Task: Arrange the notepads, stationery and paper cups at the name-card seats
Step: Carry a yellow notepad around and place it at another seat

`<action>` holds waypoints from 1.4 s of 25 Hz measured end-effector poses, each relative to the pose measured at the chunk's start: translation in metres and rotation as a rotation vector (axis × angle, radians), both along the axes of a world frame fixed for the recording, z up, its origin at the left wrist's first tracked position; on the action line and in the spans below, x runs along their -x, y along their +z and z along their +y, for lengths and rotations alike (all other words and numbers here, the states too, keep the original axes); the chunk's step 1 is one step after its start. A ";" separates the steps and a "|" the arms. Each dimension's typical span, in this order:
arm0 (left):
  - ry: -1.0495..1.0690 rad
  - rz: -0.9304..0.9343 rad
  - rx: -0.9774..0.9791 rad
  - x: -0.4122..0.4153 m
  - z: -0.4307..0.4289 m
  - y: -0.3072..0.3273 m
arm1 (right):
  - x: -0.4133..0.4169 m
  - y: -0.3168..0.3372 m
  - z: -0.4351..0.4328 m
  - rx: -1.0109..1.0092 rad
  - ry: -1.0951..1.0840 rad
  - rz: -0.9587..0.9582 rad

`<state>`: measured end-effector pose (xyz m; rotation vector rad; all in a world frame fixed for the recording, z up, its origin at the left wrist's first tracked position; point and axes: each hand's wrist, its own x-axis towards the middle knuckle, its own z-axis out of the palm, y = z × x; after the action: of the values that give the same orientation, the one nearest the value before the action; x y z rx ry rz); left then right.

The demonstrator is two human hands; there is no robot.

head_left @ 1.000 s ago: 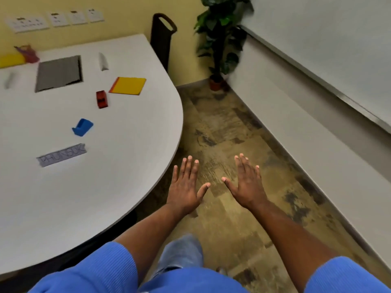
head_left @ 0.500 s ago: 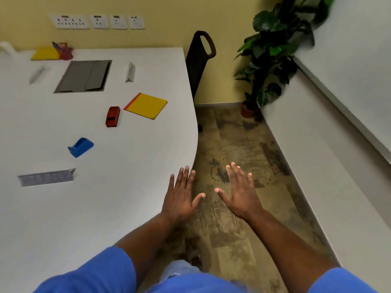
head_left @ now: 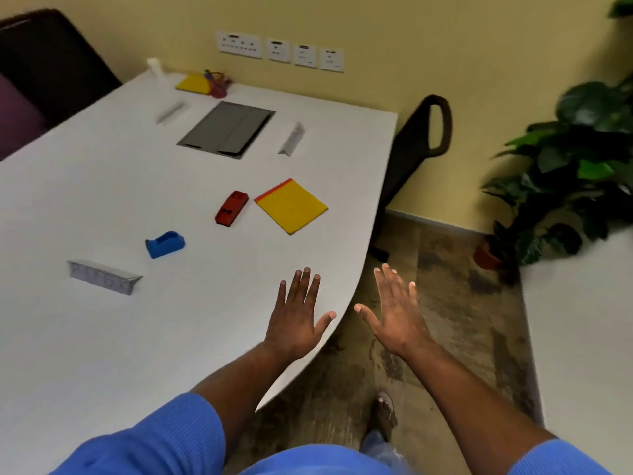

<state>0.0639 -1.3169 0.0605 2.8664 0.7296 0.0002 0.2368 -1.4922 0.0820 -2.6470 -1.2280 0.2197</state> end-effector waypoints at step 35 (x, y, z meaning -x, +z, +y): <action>1.166 -0.100 0.326 -0.280 0.178 -0.043 | -0.342 -0.070 0.384 0.060 0.973 0.314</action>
<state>0.3438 -1.1386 0.0177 1.7668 1.9919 0.1597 0.5792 -1.1083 0.0116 -1.7230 -2.2644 0.7772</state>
